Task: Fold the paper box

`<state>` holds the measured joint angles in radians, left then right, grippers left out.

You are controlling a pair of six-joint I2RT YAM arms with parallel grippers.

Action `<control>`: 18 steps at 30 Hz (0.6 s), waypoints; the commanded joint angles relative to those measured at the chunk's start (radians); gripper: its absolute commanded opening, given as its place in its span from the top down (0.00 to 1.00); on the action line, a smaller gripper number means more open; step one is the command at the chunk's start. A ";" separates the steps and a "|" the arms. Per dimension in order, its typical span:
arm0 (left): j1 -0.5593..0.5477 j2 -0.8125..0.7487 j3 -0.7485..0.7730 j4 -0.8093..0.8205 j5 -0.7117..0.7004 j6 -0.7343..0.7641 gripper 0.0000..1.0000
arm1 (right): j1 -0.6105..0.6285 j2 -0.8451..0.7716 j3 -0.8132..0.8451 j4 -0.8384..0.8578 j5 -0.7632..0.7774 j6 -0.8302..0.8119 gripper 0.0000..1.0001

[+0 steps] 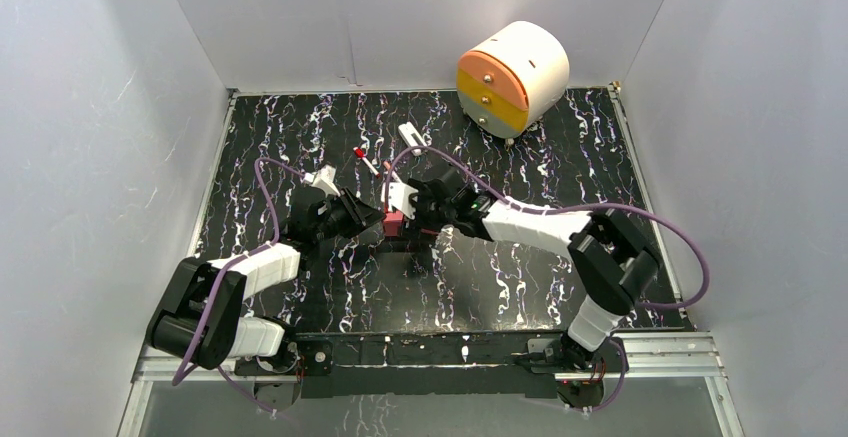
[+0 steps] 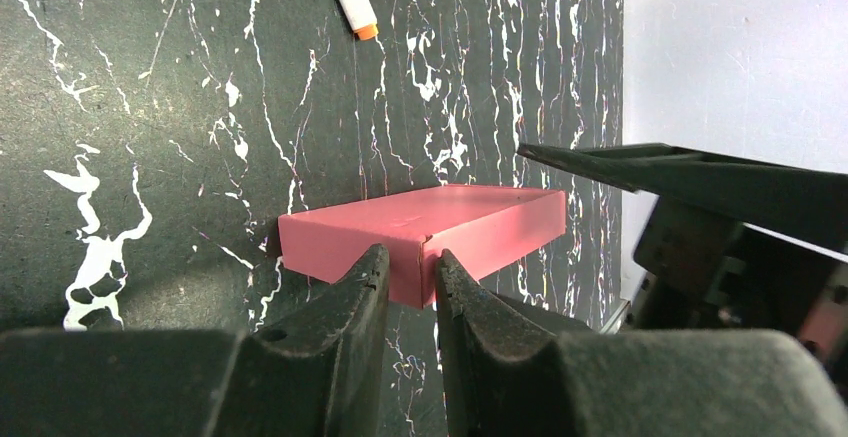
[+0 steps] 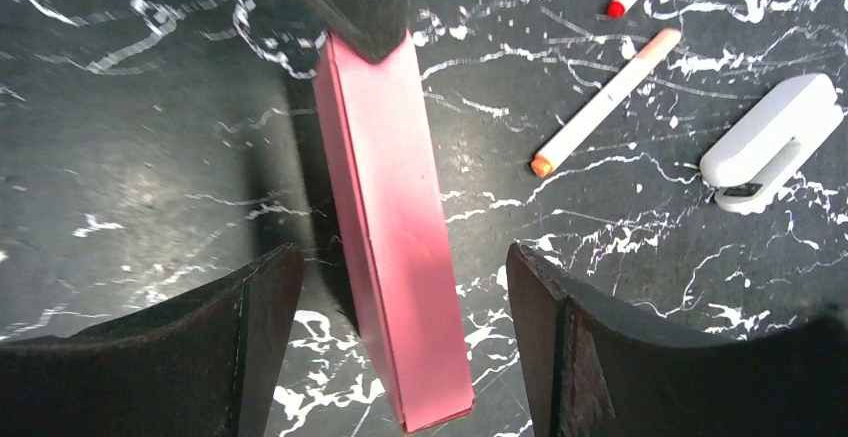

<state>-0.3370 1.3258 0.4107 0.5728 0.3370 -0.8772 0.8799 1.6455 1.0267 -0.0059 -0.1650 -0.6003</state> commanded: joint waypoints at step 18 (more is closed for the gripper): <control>-0.002 -0.318 0.055 -0.355 -0.087 0.033 0.55 | 0.100 0.032 0.036 -0.065 0.118 -0.156 0.46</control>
<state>-0.3374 1.1961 0.4149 0.4080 0.3191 -0.8642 0.9531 1.7275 1.0557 -0.0875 -0.0402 -0.7395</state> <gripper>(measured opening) 0.403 0.544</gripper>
